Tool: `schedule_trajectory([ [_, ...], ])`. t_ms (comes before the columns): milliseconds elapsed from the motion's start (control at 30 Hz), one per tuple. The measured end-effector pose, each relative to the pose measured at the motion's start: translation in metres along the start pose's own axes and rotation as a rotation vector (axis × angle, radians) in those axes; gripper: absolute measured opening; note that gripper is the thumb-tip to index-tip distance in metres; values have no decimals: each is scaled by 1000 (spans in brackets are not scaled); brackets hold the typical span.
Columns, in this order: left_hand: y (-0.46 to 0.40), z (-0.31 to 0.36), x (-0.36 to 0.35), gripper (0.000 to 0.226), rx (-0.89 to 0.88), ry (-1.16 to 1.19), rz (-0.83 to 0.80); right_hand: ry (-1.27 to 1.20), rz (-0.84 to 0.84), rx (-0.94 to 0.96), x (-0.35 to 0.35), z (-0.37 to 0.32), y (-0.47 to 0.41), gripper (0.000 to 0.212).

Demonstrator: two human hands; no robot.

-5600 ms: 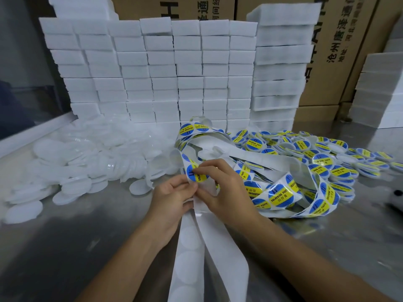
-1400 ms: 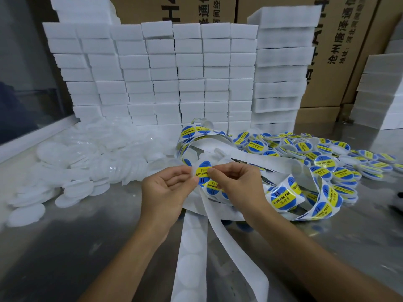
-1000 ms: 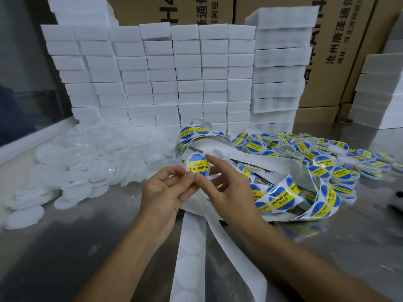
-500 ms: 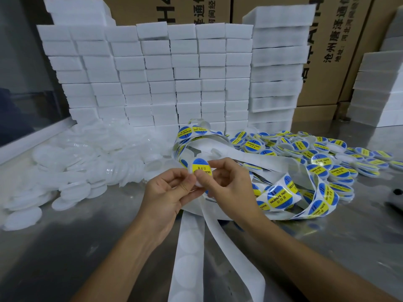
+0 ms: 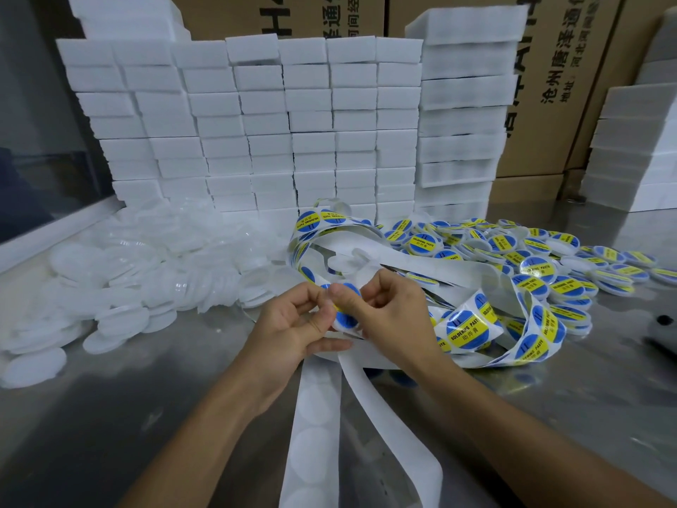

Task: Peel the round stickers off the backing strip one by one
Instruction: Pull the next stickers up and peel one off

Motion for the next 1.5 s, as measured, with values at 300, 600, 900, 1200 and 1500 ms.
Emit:
schedule_trajectory([
  [300, 0, -4, 16, 15, 40, 227, 194, -217, -175, -7, -12, -1, -5, 17],
  [600, 8, -5, 35, 12, 41, -26, 428, -161, -360, 16, -31, -7, -2, 22],
  [900, 8, -5, 35, 18, 40, 84, 420, -139, -319, 77, -25, -13, -3, 23],
  [1200, 12, 0, 43, 9, -8, 91, 478, 395, -289, 357, -28, -34, 8, 66],
  [1500, 8, -5, 42, 18, 0, -172, 487, 381, -206, 264, 11, -26, -21, 33],
])
Point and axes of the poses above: each hand's wrist, its own y-axis away from the middle knuckle, its own x-axis out of the back of the hand, z = x × y, the point moved 9 cm from there along -y, towards the middle knuckle, and after that the axes turned 6 degrees about -z, right-handed, at the moved point
